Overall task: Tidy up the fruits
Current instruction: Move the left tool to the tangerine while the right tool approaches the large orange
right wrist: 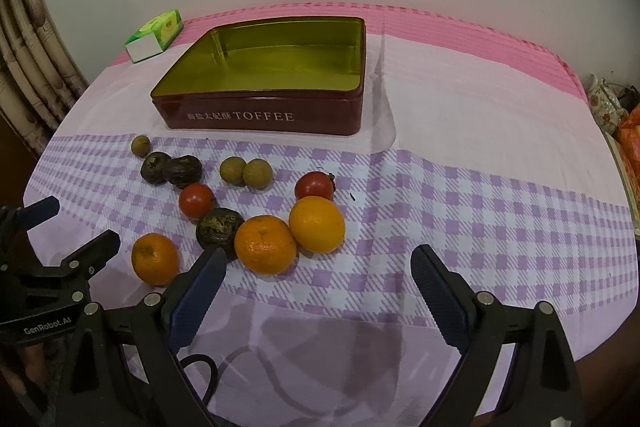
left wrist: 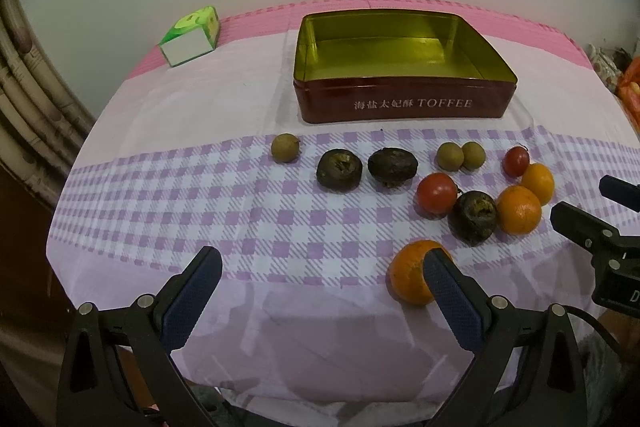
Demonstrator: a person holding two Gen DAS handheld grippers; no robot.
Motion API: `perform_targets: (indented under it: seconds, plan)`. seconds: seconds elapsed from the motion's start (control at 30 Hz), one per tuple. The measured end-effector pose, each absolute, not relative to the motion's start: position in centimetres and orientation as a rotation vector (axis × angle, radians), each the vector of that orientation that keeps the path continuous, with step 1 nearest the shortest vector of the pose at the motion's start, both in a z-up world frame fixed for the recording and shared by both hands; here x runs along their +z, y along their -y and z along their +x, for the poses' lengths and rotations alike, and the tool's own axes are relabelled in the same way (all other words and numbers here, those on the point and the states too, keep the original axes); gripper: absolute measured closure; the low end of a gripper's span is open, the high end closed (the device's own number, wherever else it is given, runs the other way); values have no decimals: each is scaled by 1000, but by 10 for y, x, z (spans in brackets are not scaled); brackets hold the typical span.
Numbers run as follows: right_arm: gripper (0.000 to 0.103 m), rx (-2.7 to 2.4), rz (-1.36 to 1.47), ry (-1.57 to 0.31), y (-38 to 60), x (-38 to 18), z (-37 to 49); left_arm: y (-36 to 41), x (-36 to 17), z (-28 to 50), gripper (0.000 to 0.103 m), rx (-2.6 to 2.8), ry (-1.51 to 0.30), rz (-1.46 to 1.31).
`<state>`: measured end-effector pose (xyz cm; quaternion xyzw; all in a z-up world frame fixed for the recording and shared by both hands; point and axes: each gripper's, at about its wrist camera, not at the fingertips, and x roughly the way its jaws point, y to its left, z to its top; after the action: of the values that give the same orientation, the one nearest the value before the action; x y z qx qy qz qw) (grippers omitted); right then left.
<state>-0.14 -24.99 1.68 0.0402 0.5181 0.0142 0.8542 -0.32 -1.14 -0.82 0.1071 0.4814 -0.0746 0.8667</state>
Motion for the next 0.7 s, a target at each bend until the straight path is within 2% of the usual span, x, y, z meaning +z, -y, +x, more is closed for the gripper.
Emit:
perform_targets:
  seconds: [0.33,0.7]
  plan:
    - [12,7,99,-1112,257,11,1,13,-12,-3,3,-171,-1027,230]
    - [15,0,116,-1126,265,9,2,19,-17,-3,9,-207,-1047,245]
